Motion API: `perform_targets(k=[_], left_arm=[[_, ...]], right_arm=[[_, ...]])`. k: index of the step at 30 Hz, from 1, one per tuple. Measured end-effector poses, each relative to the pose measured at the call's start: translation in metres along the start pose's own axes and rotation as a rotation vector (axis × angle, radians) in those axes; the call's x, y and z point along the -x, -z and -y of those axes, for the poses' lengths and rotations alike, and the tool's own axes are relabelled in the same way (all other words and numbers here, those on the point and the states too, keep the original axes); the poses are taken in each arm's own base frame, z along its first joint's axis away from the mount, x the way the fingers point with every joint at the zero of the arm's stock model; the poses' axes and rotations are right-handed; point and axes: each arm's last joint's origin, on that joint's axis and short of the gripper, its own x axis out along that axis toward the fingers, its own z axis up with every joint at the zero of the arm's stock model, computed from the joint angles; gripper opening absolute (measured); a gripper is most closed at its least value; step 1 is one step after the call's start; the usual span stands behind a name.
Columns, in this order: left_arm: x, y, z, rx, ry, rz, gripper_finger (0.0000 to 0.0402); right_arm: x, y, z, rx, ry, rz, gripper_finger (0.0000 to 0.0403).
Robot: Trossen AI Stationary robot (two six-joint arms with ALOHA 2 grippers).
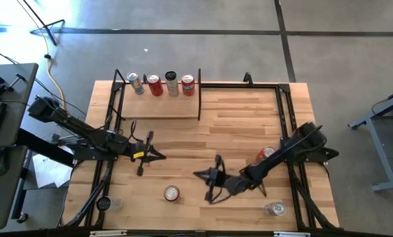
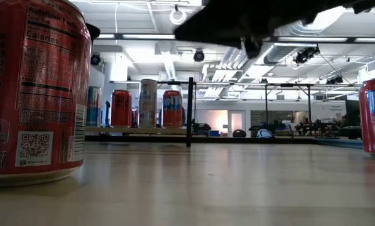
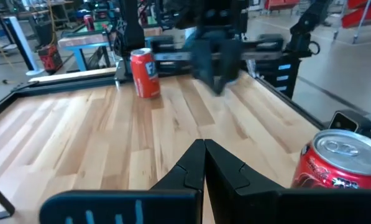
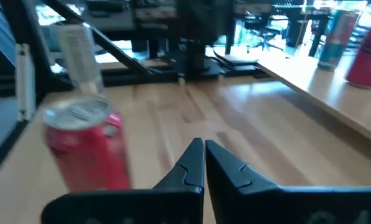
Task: Place canned beverage on shelf
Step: Move the red soda can to the middle of the table
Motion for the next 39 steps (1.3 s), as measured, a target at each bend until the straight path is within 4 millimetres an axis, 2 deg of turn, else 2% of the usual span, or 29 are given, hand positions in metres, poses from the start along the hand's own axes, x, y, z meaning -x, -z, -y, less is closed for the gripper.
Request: perform_targets(k=[4,7,12,17,21,26,39], left_arm=[[0.0,0.002,0.007,-0.013,-0.026,-0.013,0.0],[0.001,0.002,0.012,-0.02,-0.04,-0.017,0.0],[0.003,0.002,0.019,-0.028,-0.036,-0.013,0.0],[0.005,0.002,0.024,-0.035,-0.036,-0.011,0.0],[0.006,0.002,0.027,-0.037,-0.041,-0.009,0.0],[0.007,0.002,0.029,-0.024,-0.04,-0.01,0.0],[0.01,0.0,0.036,-0.003,0.003,0.017,0.0]], right_arm=[[-0.022,-0.007,-0.033,0.017,-0.008,-0.016,0.0012],[-0.036,-0.012,-0.055,0.01,-0.028,-0.043,0.0047],[-0.049,-0.024,-0.082,0.002,-0.049,-0.065,0.0148],[-0.058,-0.029,-0.099,-0.011,-0.059,-0.05,0.0264],[-0.067,-0.023,-0.104,-0.014,0.007,-0.053,0.032],[-0.072,-0.014,-0.106,-0.031,0.1,-0.041,0.0335],[-0.076,-0.007,-0.104,-0.122,0.095,-0.065,0.0335]])
